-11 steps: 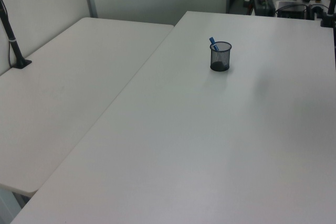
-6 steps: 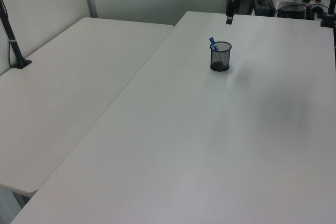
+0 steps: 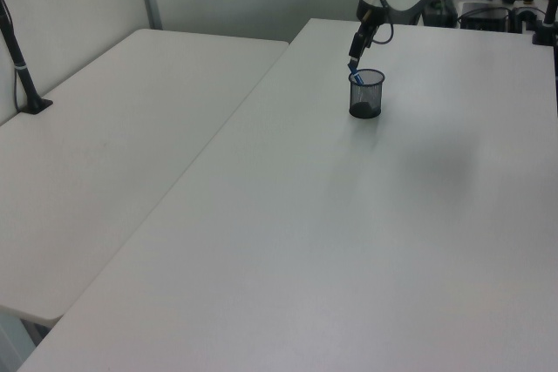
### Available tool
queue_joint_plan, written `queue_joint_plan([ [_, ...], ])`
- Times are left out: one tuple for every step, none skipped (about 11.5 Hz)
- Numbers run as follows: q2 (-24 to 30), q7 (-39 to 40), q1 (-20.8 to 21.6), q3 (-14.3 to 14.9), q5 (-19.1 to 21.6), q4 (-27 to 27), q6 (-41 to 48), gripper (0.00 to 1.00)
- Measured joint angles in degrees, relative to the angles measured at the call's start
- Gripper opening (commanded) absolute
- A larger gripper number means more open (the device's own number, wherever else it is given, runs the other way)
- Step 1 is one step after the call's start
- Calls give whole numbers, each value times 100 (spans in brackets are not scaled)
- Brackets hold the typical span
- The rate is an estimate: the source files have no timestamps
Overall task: Remove the marker
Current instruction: 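Close the gripper on the blue-capped marker inside the cup, then lift the marker up and out of the mesh cup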
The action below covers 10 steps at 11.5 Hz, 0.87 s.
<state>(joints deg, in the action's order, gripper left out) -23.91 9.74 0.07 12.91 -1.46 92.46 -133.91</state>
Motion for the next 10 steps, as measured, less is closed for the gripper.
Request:
queue_joint_plan([
  [-77, -38, 4, -3, 10, 0, -118, 24],
  [-111, -84, 4, -3, 91, 0, -171, 11],
  [-125, -109, 4, -3, 225, 1, -172, 1],
  [-135, -114, 4, -3, 317, 0, -186, 0],
  [-135, -130, 3, -3, 350, -2, -225, 0],
  [-135, -134, -5, -3, 353, -5, -264, 0],
  [-130, -137, -8, -3, 353, -10, -284, 0],
  [-99, -141, -10, -3, 353, -29, -292, 0],
  [-20, -146, -16, -3, 354, -55, -292, 0],
  [122, -155, -37, -2, 355, -70, -281, 0],
])
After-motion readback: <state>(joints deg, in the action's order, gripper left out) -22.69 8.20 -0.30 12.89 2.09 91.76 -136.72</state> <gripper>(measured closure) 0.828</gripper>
